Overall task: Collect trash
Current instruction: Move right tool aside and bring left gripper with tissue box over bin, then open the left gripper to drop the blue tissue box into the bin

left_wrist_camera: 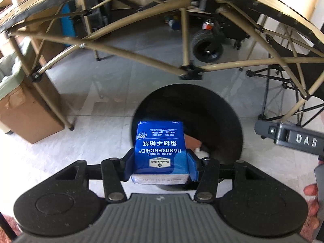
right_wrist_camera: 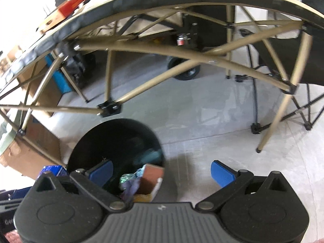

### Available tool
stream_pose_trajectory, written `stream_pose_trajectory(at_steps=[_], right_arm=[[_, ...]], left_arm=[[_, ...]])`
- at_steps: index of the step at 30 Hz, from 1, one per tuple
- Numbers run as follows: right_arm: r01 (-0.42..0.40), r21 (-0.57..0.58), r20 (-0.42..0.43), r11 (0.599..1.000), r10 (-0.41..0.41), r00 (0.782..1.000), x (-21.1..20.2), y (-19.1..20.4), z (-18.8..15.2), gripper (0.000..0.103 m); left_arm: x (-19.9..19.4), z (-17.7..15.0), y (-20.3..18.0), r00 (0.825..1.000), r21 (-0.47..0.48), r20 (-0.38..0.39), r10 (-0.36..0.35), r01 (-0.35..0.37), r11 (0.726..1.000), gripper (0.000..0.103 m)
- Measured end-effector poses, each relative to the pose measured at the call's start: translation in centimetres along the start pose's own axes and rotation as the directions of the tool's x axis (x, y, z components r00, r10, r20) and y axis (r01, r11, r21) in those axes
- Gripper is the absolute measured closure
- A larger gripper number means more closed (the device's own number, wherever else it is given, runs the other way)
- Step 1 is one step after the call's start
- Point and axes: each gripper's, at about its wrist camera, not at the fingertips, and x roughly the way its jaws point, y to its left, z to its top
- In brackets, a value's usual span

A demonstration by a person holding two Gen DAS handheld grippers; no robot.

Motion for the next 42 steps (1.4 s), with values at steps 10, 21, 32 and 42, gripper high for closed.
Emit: stream_pose_trajectory(at_steps=[10, 21, 32, 42], right_arm=[[0.047, 0.103, 0.027, 0.994, -0.051, 0.998, -1.3, -6.1, -0.5, 0.0], [0.065, 0.154, 0.019, 0.986, -0.068, 0.997, -1.3, -8.9, -1.1, 0.0], [0.053, 0.149, 0.02, 0.987, -0.056, 0.998, -1.5, -8.7, -1.1, 0.0], [0.02, 0.121, 0.07, 0.992, -0.029, 0.997, -3.2, -8.3, -1.4, 0.0]], left_arm=[[2.7, 2.2, -5.0, 0.999, 0.045, -0.04, -0.007, 0.009, 0.999, 0.051], [5.5, 2.8, -6.7, 0.997, 0.047, -0.081, 0.005, -0.002, 0.999, 0.05], [4.5, 2.9, -7.0, 0.999, 0.055, 0.014, 0.029, -0.03, 0.998, 0.0], [2.2, 2.2, -6.1, 0.996, 0.038, 0.087, 0.028, -0.032, 0.999, 0.0]])
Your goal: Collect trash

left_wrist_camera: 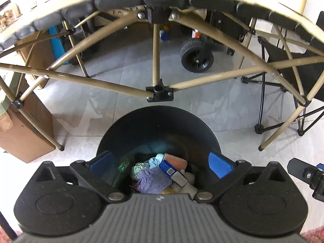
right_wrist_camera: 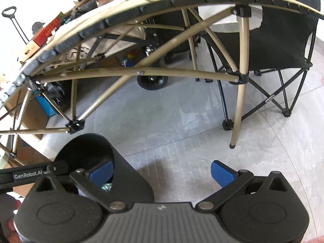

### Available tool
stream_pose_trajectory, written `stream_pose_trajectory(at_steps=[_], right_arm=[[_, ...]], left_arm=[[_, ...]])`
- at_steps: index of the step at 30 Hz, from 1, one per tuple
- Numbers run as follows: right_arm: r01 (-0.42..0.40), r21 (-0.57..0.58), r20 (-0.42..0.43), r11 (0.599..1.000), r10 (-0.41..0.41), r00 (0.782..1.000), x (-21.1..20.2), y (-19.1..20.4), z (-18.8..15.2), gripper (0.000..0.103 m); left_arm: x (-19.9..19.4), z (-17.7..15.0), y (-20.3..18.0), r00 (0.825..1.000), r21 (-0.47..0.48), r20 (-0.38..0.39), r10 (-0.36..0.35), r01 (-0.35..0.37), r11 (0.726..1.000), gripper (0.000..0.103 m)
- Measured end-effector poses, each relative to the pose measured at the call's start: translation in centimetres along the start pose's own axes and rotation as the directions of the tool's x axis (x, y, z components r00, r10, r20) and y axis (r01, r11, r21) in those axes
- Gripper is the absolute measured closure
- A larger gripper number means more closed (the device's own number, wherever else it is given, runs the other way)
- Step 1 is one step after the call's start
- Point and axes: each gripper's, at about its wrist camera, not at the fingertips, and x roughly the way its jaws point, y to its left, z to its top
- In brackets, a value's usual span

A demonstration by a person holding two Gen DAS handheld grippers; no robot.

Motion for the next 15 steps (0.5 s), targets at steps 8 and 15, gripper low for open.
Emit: stream_pose_trajectory(at_steps=[8, 15], right_arm=[[-0.037, -0.047, 0.083, 0.998, 0.041, 0.996, -4.3, 1.6, -0.5, 0.0], [-0.086, -0.147, 0.153, 0.985, 0.109, 0.982, -10.1, 4.6, -2.0, 0.0]], left_arm=[[-5.8, -1.1, 2.0, 0.992, -0.021, 0.129, -0.006, 0.009, 1.0, 0.0], [-13.3, -3.4, 4.0, 0.961, 0.002, 0.276, 0.001, -0.002, 1.0, 0.0]])
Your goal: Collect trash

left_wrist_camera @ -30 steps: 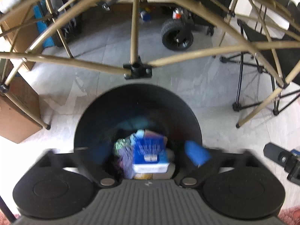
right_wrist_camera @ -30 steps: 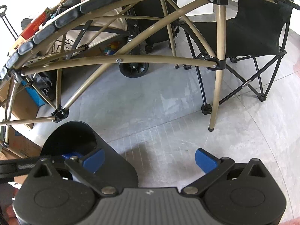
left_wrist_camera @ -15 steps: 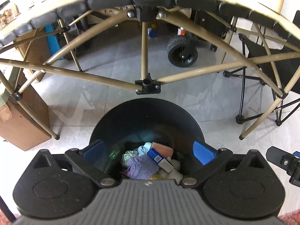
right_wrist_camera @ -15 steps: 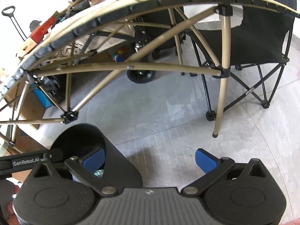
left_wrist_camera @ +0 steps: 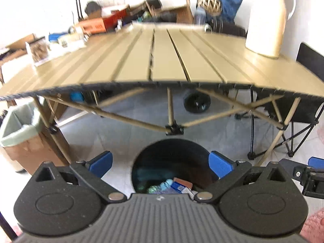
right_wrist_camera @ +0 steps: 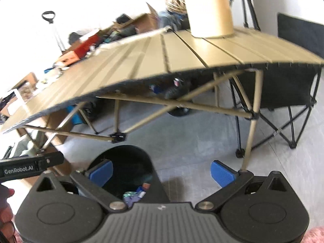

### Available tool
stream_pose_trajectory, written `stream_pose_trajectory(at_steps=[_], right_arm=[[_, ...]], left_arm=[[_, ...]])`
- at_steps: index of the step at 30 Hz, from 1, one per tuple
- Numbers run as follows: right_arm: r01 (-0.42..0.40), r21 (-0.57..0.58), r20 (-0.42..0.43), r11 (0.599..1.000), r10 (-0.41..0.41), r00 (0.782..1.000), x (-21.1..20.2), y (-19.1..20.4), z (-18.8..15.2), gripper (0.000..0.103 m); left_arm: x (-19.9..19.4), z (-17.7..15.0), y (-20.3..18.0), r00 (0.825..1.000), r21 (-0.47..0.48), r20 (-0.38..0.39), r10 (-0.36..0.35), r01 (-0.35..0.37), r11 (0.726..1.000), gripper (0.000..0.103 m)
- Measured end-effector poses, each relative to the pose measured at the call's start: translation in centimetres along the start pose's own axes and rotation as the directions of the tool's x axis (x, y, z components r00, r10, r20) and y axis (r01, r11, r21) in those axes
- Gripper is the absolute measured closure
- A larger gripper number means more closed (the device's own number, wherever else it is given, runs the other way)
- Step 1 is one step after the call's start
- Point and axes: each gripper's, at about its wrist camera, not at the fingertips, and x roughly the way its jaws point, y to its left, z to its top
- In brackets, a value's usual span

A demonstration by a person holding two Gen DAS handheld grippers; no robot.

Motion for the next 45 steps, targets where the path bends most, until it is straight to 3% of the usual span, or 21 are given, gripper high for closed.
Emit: stream_pose_trajectory(at_steps=[7, 18, 26, 45], right_arm=[[-0.065, -0.091, 0.053, 0.994, 0.07, 0.996, -5.6, 3.3, -0.9, 0.0], [-0.097, -0.174, 0.035, 0.98, 0.104, 0.994, -10.6, 6.4, -3.6, 0.0], [-0.106, -0.207, 0.021, 0.973, 0.113, 0.993, -12.1, 7.5, -5.3, 0.0], [-0.092, -0.193, 0.031, 0.977, 0.1, 0.995, -12.5, 7.1, -5.4, 0.0]], left_arm=[[-6.3, -1.4, 1.8, 0.994, -0.003, 0.108, -0.008, 0.009, 1.0, 0.0], [-11.6, -5.1, 4.1, 0.986, -0.024, 0.163, -0.025, 0.029, 0.999, 0.0], [-12.9, -6.9, 4.1, 0.986, -0.013, 0.163, -0.042, 0.045, 0.999, 0.0], [-13.3, -7.5, 4.3, 0.986, -0.015, 0.162, -0.045, 0.048, 0.999, 0.0]])
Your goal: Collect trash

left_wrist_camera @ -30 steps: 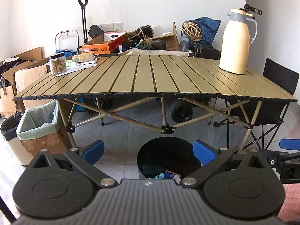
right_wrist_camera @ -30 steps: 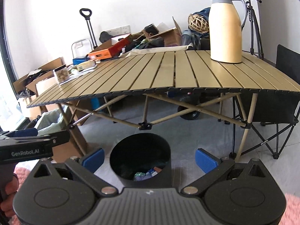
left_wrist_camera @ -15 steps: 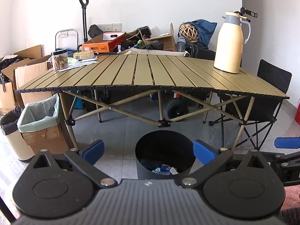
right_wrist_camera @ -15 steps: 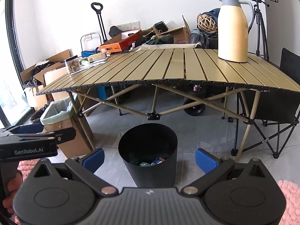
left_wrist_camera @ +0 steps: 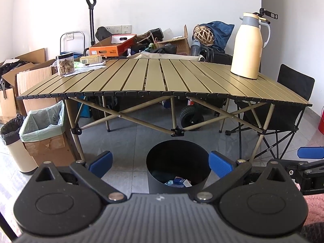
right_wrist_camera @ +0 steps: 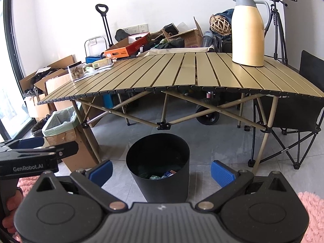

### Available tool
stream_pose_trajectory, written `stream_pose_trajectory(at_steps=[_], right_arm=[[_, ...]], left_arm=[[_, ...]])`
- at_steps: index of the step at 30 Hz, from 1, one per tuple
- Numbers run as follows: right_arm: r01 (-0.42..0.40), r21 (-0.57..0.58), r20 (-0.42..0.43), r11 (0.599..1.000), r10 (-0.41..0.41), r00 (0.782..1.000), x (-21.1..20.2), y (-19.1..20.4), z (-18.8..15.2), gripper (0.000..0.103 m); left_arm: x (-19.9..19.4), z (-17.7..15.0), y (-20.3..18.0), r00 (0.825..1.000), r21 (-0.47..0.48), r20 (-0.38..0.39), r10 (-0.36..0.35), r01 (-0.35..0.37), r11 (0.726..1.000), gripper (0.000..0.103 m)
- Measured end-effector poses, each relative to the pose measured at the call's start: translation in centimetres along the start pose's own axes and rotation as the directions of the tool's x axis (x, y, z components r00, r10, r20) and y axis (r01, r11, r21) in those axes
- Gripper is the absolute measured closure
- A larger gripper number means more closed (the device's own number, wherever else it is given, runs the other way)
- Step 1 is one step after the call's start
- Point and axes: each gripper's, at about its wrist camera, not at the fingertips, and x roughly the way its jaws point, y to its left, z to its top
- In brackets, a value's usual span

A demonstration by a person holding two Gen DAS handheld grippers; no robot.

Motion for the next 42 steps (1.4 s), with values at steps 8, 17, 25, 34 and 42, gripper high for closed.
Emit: stream_pose_trajectory(at_steps=[8, 17, 25, 34, 42], right_arm=[[0.002, 0.002, 0.004, 1.0, -0.002, 1.0, -0.05, 0.1, 0.04, 0.0], [0.003, 0.006, 0.007, 1.0, -0.003, 1.0, -0.11, 0.07, 0.18, 0.0], [0.004, 0.007, 0.012, 1.0, -0.004, 1.0, -0.12, 0.11, 0.27, 0.0], [0.004, 0.005, 0.017, 1.0, -0.004, 1.0, -0.15, 0.17, 0.28, 0.0], [0.008, 0.002, 0.025, 1.0, -0.008, 1.0, -0.32, 0.4, 0.52, 0.0]], left_arm=[[-0.1, 0.06, -0.09, 1.0, 0.0, 0.0, -0.001, 0.001, 1.0, 0.0], [-0.08, 0.27, -0.16, 1.0, 0.005, 0.002, -0.004, 0.004, 1.0, 0.0], [-0.05, 0.41, -0.17, 1.0, 0.006, 0.003, -0.002, 0.002, 1.0, 0.0], [-0.09, 0.36, -0.17, 1.0, 0.006, 0.005, -0.003, 0.003, 1.0, 0.0], [-0.19, 0.72, 0.19, 1.0, 0.005, 0.01, -0.001, 0.001, 1.0, 0.0]])
